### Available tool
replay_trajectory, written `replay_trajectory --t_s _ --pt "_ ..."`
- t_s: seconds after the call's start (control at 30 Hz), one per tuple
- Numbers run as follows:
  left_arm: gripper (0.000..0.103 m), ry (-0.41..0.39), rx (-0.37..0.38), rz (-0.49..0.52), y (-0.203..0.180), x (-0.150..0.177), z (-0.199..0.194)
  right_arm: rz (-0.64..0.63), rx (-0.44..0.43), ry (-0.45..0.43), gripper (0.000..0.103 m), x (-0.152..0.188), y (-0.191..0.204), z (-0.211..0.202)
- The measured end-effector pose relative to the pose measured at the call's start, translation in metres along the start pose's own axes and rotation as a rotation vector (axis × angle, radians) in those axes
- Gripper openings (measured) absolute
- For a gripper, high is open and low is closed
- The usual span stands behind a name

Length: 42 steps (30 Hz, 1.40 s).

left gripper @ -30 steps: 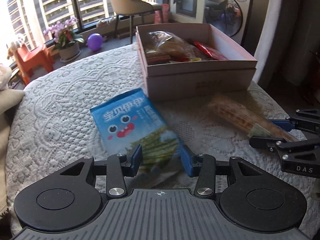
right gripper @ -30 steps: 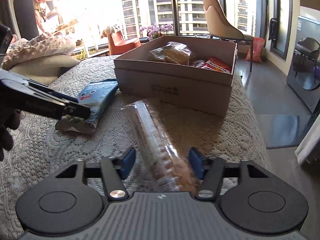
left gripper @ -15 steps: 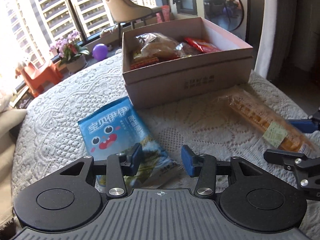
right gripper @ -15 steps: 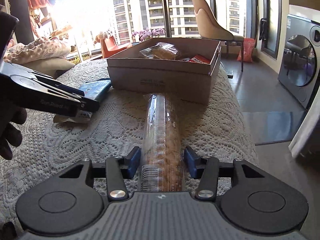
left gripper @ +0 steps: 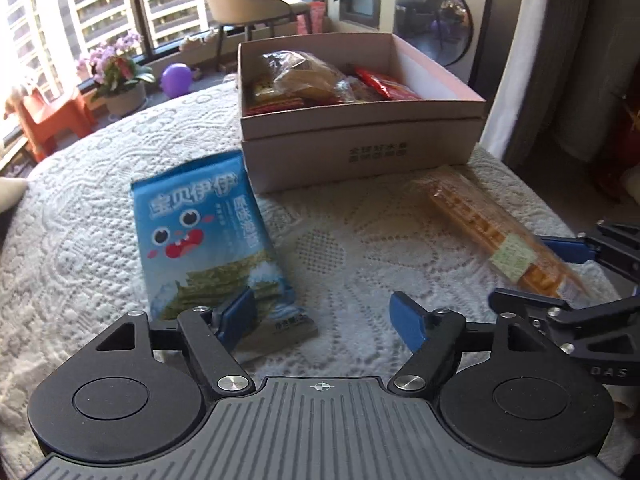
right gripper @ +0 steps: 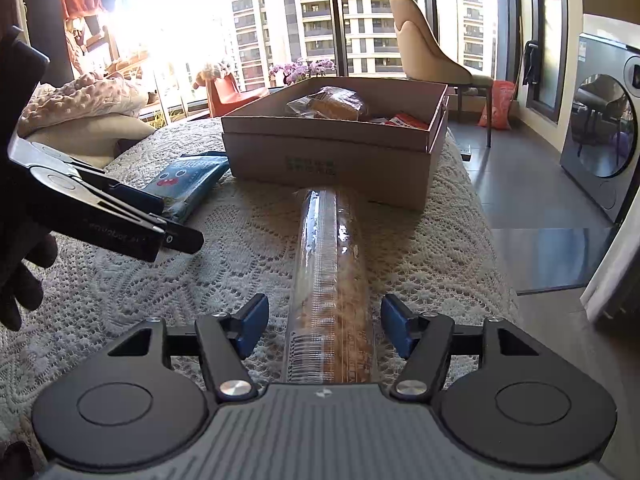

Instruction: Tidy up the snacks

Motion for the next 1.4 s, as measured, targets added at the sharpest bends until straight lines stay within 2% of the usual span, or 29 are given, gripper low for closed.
replay_trajectory --t_s 0.1,0.23,0.4,0.47,0.5,0.6,0.63,0.67,0.77,0.93,1.0,1.1,1.2,1.3,1.4 --pt "0.074 -0.044 0.054 -0.089 0.011 -0.001 -0.014 -0.001 0.000 0.000 0.064 0.000 0.000 0.000" --pt "0.073 -0.141 -0.054 -0.228 0.044 -0.008 -0.030 0.000 -0.002 0.001 0.065 0.000 0.000 0.000" --pt "0.072 -0.072 -0.123 -0.377 0.087 -0.008 -0.003 0.000 -0.002 0.001 0.068 0.000 0.001 0.000" --pt "0.073 -0.039 -0.110 -0.421 0.098 -0.007 0.010 0.000 -0.001 0.002 0.068 0.000 0.001 0.000" --pt "0.075 -0.049 -0.091 -0.437 0.101 -0.006 0.013 0.000 -0.001 0.001 0.069 0.000 0.001 0.000" --pt "0.073 -0.067 -0.072 -0.381 0.096 -0.009 0.014 0.000 -0.001 0.002 0.069 0.000 0.001 0.000" --pt "0.068 -0.069 -0.049 -0.345 0.091 -0.010 0.013 -0.001 0.000 0.002 0.069 0.000 0.001 0.001" --pt "0.066 -0.064 -0.020 -0.318 0.087 -0.008 0.011 -0.003 0.000 0.003 0.070 0.000 0.002 0.001" --pt "0.062 -0.046 0.005 -0.229 0.072 0.002 0.001 -0.007 0.003 0.003 0.070 0.001 0.003 0.002" --pt "0.062 -0.007 0.063 -0.125 0.041 0.019 -0.016 -0.012 0.002 0.004 0.071 0.002 0.004 0.001" --pt "0.062 -0.009 0.036 -0.106 0.030 0.020 -0.020 -0.017 0.006 0.006 0.072 0.002 0.005 0.001" --pt "0.059 -0.078 -0.092 -0.137 0.023 0.013 -0.034 -0.022 0.010 0.007 0.072 0.002 0.005 0.001" --pt "0.059 -0.145 -0.109 -0.203 0.019 0.000 -0.042 -0.022 0.010 0.008 0.073 0.002 0.005 0.002" --pt "0.060 -0.111 -0.124 -0.163 0.000 -0.013 -0.026 -0.025 0.009 0.010 0.074 0.002 0.005 0.002" --pt "0.061 -0.032 -0.160 -0.082 -0.021 -0.017 0.001 -0.021 0.008 0.008 0.074 0.002 0.004 0.002"
Point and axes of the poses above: each gripper's, at about its wrist camera, not at the fingertips, and z roughly the way its jaws point, y to its left, x to its underside, the point moved 2 cm from there along z, roughly the way its jaws point, and after that the axes turned 2 degrees about -x, right-handed, at the moved point
